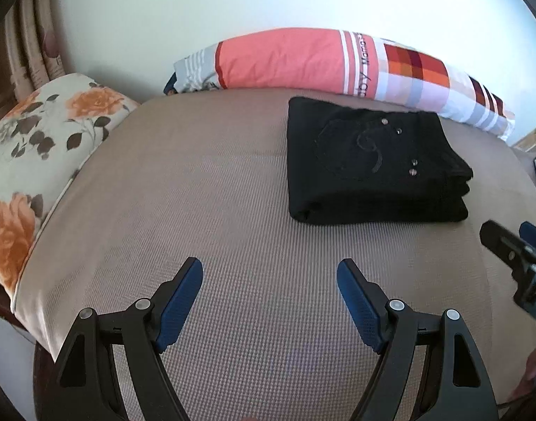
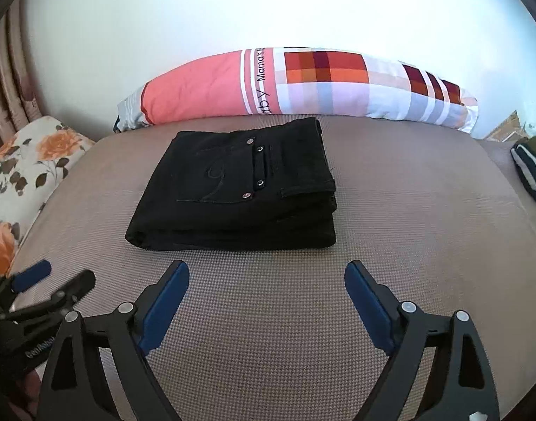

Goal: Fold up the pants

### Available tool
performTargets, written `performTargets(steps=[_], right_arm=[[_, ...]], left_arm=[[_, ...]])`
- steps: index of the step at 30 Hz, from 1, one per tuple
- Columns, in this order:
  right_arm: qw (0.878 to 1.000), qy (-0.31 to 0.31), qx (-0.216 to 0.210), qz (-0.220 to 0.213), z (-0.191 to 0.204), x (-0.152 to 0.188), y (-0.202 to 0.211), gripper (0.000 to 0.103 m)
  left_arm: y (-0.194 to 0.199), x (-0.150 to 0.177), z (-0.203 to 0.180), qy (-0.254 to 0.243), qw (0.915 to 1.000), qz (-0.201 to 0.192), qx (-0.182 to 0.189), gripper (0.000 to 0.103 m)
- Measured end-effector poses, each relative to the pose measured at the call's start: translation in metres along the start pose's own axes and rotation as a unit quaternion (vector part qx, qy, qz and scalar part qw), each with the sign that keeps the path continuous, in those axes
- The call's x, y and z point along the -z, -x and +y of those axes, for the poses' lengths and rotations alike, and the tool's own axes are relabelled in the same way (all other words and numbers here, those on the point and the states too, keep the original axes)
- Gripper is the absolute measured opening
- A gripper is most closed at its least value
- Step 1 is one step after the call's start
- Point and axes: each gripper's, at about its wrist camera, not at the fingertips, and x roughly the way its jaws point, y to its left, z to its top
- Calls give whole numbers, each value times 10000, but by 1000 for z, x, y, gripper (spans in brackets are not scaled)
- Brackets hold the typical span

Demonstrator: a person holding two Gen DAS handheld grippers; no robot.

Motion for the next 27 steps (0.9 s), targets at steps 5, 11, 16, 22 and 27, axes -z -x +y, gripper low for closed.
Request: performTargets(steps=[5,11,16,22,27], right_arm=[[10000,62,11,-34,2,4,1,89],[9998,175,71,-44,4,7,2,89],[9998,163,83,-52,2,7,1,90],[9997,192,127,-17,1,8,-2,90],[9996,219,154,-29,2,9,-2,90]], left_arm=[[2,6,-5,-52,10000,5,19,79],[5,8,-12,-232,9997,6,78,79],[6,9,-15,-270,9996,-18,66,79],[6,9,-15,-273,9996,-18,48,79],[5,10,-16,-276,9996,2,33,79]])
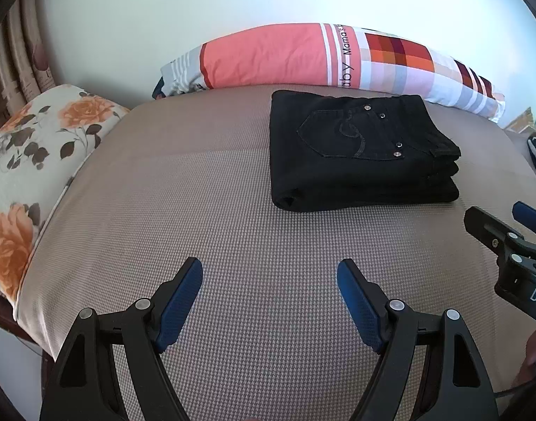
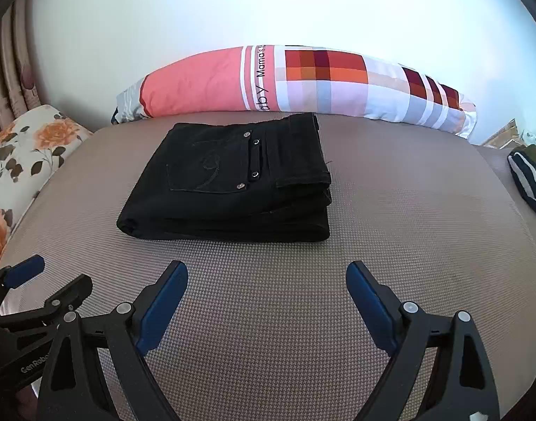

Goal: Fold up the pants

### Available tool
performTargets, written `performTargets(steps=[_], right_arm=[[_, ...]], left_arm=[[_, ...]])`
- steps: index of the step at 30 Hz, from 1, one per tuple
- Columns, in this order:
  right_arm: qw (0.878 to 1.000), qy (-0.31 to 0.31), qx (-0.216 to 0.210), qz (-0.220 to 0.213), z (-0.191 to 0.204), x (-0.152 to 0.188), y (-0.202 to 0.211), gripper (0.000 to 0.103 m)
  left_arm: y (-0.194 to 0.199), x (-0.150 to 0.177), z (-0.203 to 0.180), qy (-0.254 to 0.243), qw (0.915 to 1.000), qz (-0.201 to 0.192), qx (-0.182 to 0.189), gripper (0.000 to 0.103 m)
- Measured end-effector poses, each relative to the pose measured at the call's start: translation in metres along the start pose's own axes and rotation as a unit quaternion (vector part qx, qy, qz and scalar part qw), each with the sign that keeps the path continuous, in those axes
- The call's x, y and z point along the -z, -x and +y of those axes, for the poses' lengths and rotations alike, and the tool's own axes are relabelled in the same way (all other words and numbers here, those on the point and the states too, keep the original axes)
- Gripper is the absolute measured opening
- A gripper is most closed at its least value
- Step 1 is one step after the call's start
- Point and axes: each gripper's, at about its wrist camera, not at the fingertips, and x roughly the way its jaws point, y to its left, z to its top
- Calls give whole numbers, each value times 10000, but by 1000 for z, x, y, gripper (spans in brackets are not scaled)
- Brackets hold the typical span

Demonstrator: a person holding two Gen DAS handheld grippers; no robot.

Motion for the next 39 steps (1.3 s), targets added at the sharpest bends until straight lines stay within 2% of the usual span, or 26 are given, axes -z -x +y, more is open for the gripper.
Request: performTargets(steps=[18,39], right_arm=[[10000,48,33,65,3,-1,-1,91],[9999,1,27,150,3,4,-5,91]], left_arm=[[-4,3,-1,-29,9998,-52,-194,79],[-6,6,-1,-53,9998,12,-165,79]])
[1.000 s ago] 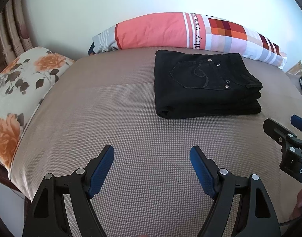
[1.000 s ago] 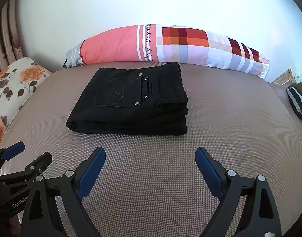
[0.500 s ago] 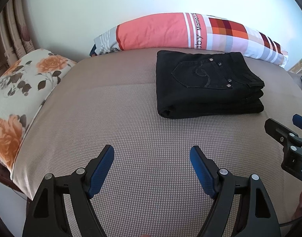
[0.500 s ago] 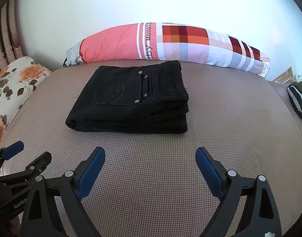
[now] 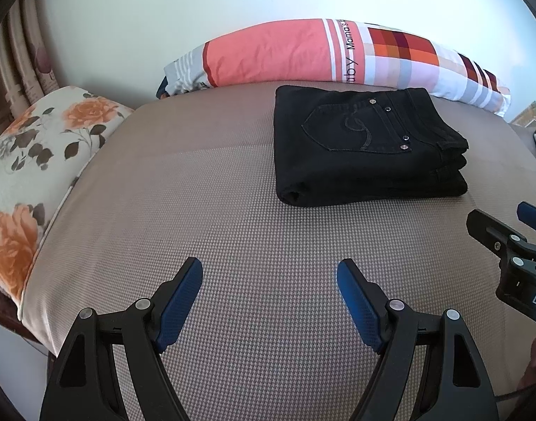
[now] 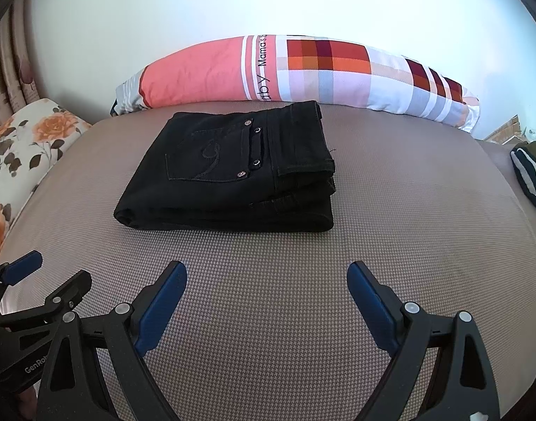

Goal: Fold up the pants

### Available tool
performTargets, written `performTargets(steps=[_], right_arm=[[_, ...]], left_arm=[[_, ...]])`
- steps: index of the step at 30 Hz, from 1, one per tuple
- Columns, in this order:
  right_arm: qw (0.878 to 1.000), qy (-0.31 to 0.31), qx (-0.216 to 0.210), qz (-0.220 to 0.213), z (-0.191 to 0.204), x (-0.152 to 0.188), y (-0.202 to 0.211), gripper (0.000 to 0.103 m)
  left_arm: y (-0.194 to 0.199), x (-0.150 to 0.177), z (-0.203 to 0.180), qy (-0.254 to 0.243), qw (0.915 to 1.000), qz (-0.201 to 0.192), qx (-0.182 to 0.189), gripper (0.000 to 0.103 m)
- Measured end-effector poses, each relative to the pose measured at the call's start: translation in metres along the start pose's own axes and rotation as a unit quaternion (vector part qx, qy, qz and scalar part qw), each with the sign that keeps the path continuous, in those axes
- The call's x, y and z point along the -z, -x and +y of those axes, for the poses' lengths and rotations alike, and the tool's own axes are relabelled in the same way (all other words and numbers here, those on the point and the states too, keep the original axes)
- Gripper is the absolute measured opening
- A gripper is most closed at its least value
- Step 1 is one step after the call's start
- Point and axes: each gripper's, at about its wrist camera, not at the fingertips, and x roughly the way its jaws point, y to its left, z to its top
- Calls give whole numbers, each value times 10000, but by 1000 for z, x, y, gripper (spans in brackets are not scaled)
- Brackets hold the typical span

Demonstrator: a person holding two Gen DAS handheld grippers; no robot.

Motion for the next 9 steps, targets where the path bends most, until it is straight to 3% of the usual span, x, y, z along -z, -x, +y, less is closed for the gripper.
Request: performTargets(steps=[9], right_arm=[[10000,3,7,13,0,0,-1,91]], left_arm=[[0,-1,0,18,9999,28,114,79]])
